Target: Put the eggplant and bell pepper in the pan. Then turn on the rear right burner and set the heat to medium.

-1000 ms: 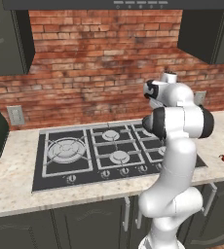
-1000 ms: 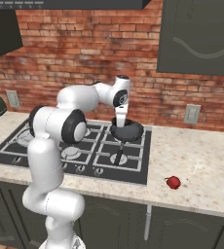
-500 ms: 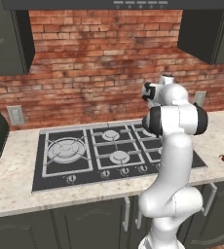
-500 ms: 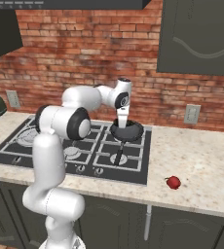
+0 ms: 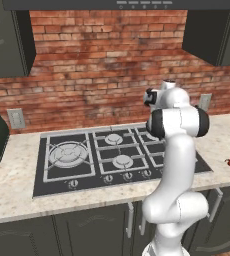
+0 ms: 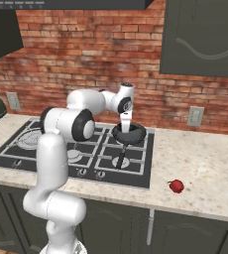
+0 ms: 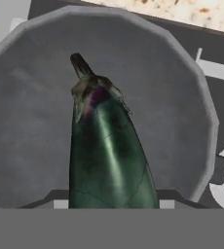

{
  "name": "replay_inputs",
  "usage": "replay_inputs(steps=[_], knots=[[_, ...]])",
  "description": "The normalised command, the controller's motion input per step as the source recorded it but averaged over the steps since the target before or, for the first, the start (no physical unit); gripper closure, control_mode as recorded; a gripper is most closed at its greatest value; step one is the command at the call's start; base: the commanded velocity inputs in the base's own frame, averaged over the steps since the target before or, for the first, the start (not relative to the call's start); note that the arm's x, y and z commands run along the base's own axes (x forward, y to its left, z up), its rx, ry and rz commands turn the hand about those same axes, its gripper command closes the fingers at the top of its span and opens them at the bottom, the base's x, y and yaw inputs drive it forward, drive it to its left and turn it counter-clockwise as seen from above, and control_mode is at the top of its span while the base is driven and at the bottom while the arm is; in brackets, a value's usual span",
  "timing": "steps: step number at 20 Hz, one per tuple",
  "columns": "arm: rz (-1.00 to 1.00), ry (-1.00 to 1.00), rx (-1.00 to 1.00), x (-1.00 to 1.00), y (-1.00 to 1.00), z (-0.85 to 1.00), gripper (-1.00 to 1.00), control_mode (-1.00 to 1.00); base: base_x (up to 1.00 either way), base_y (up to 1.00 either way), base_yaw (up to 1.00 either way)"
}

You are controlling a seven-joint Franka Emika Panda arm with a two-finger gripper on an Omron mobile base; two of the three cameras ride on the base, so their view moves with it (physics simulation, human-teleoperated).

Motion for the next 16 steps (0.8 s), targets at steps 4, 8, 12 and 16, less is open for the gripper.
replay_inputs(steps=[4,8,12,16], knots=[[0.0,0.0,-0.01,0.13,-0.03,-0.21,1.0,-1.0,0.0,0.0,0.0],[0.0,0.0,-0.01,0.14,-0.03,-0.23,1.0,-1.0,0.0,0.0,0.0],[0.0,0.0,0.0,0.18,-0.04,-0.23,1.0,-1.0,0.0,0.0,0.0],[0.0,0.0,0.0,0.17,-0.04,-0.22,1.0,-1.0,0.0,0.0,0.0]])
